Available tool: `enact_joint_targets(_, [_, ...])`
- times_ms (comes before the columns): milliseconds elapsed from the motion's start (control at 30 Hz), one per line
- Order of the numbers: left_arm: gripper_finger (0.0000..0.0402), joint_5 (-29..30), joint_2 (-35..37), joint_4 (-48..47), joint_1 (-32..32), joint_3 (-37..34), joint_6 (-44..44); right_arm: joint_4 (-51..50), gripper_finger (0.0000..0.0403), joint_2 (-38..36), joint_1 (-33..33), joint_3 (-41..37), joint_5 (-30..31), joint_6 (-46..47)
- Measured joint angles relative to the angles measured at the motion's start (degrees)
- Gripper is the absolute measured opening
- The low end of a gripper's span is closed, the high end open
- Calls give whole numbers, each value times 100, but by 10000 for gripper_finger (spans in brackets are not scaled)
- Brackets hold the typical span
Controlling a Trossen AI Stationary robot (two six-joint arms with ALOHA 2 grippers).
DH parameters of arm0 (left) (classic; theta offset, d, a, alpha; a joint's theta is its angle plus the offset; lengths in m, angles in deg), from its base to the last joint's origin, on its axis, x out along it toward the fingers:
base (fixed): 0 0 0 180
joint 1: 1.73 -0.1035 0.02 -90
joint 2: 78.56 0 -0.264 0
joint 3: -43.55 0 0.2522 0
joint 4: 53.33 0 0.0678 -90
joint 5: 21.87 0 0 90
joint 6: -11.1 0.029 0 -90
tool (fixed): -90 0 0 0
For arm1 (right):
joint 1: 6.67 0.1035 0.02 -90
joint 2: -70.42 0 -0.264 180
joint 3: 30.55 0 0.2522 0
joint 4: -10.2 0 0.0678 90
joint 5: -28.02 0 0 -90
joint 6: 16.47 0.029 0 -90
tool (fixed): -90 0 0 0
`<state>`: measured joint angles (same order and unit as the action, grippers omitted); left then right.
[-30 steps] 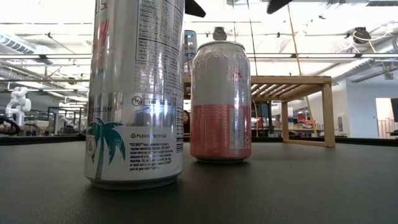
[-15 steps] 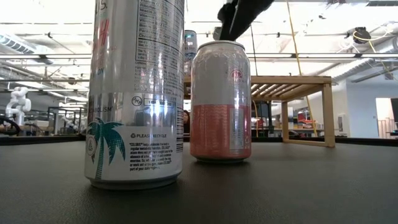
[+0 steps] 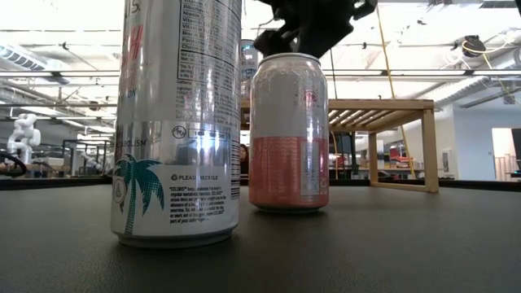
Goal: Place canned beverage on shelf
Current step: Put the silver soda can on the shelf aligned with the other silver soda can
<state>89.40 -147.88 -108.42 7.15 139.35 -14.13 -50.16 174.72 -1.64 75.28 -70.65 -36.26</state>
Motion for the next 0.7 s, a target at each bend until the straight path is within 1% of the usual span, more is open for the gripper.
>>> enact_joint_targets(100, [317, 39, -37, -40, -37, 0, 2, -7, 304, 64, -60, 0, -182, -141])
enact_joint_targets(333, [317, 157, -33, -70, -204, -7, 5, 129, 303, 234, -89, 0, -214, -362])
enact_joint_targets(400, [317, 192, -33, -115, -271, -7, 7, 123, 298, 276, -91, 0, -308, -386])
enact_joint_targets(567, [317, 197, -33, -184, -410, -7, 21, 136, 272, 444, -94, 0, -360, -368])
enact_joint_targets(700, [317, 200, -33, -187, -476, -7, 162, 135, 233, 434, -103, 0, -336, -104])
